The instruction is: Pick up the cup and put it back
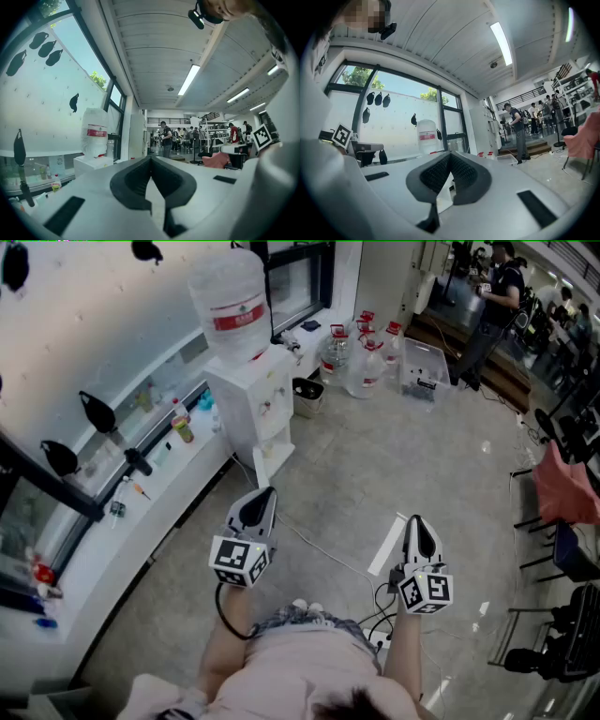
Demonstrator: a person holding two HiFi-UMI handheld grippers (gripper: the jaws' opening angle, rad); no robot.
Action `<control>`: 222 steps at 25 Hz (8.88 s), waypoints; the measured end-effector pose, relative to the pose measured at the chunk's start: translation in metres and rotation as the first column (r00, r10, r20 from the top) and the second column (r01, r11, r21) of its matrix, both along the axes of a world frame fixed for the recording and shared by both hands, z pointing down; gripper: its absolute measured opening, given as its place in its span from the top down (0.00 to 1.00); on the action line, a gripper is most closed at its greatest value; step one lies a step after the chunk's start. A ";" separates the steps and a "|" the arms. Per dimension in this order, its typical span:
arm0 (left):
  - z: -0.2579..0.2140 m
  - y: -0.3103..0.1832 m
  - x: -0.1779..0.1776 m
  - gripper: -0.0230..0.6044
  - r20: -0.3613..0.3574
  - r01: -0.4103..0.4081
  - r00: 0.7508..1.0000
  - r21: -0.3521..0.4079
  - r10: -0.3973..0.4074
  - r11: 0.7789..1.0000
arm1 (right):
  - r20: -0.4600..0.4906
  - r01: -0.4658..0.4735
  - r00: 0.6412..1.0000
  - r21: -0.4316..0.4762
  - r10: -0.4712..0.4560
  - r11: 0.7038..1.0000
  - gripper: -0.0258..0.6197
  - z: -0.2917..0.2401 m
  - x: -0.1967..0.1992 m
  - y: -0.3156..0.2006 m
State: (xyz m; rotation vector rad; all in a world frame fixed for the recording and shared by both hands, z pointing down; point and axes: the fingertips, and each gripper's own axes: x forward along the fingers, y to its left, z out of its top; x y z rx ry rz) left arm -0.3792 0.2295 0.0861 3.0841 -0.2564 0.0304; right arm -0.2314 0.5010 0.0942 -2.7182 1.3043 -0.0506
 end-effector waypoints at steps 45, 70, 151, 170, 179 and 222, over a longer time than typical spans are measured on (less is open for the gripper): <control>0.024 -0.051 -0.018 0.42 -0.004 0.092 0.996 -0.112 -0.093 0.989 | 0.076 0.055 0.995 0.024 -0.056 0.998 0.93 0.016 0.005 -0.044; 0.040 -0.110 0.024 0.29 0.014 0.065 0.998 -0.101 -0.063 0.993 | 0.093 0.073 0.993 0.016 -0.074 0.997 0.93 0.035 0.041 -0.110; 0.424 -0.374 0.379 0.30 0.182 0.773 0.625 -0.014 -0.759 0.634 | 0.175 0.940 0.315 -0.190 -0.933 0.282 0.93 0.419 0.420 -0.648; 0.780 -0.428 0.430 0.30 0.206 0.635 0.753 0.023 -0.625 0.772 | 0.120 0.967 0.238 -0.119 -0.964 0.224 0.93 0.754 0.412 -0.712; 0.849 -0.467 0.446 0.29 0.186 0.644 0.752 0.001 -0.633 0.765 | 0.070 0.965 0.226 -0.154 -0.972 0.213 0.93 0.805 0.420 -0.728; 0.951 -0.613 0.458 0.30 0.323 0.866 0.485 -0.049 -0.812 0.498 | 0.118 0.973 0.211 -0.121 -0.970 0.197 0.93 0.823 0.431 -0.729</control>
